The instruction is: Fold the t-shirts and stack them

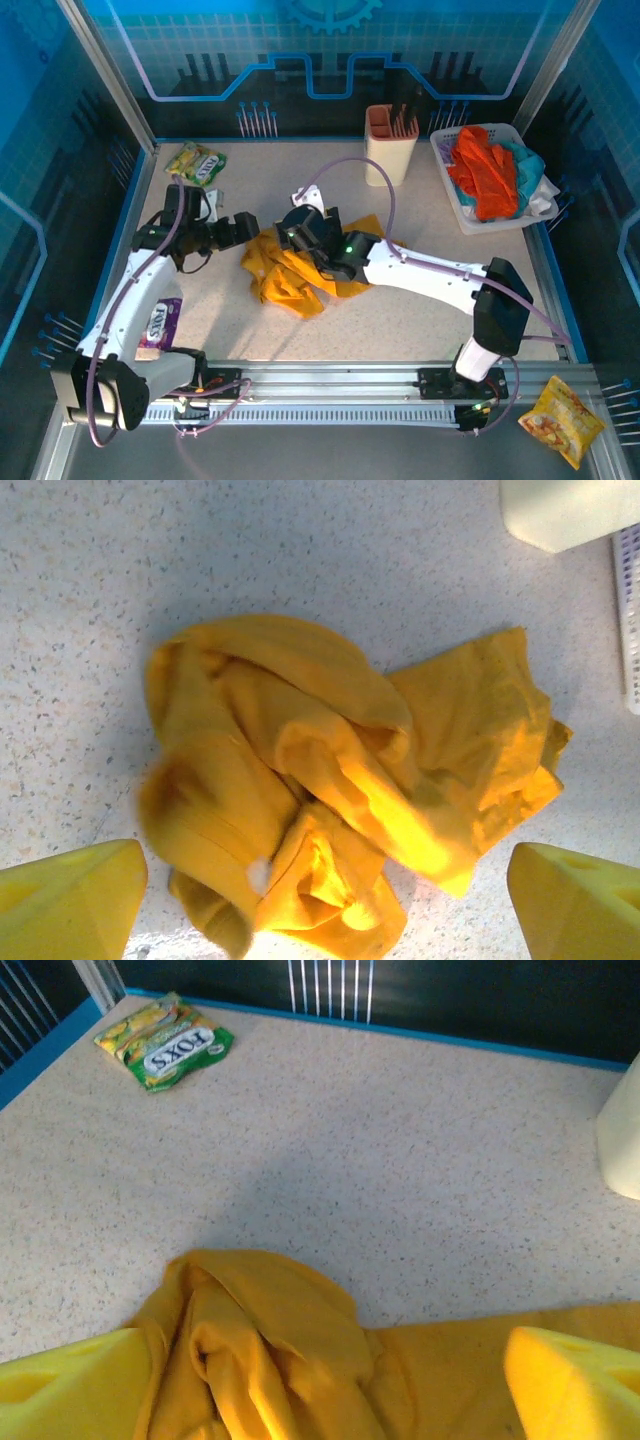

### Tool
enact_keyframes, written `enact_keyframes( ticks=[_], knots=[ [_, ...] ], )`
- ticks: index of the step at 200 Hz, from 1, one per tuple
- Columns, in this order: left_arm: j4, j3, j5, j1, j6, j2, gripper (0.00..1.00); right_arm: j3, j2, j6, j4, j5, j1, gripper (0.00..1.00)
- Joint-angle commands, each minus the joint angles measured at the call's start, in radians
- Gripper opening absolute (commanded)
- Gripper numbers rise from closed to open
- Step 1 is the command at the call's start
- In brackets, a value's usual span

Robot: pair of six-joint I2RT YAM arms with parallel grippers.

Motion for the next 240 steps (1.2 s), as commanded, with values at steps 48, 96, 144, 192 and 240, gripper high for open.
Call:
enact_keyframes(
  ticks=[48, 96, 144, 192, 240],
  knots=[
    [0.119, -0.154, 0.088, -0.078, -0.138, 0.04, 0.89, -0.166, -0.102, 0.031, -0.166, -0.303, -0.236, 0.92],
    [0.148, -0.161, 0.058, -0.105, -0.137, 0.076, 0.89, -0.342, -0.158, 0.06, -0.155, -0.438, -0.466, 0.77],
    [0.129, -0.12, 0.039, -0.118, -0.114, 0.123, 0.89, -0.399, -0.08, 0.092, -0.131, -0.521, -0.556, 0.76],
    [0.101, -0.148, -0.034, -0.124, -0.16, 0.13, 0.86, -0.434, 0.0, 0.173, -0.104, -0.547, -0.56, 0.74],
    [0.172, -0.24, -0.032, -0.143, -0.206, 0.151, 0.79, -0.448, 0.033, 0.191, -0.076, -0.588, -0.589, 0.49]
  ],
)
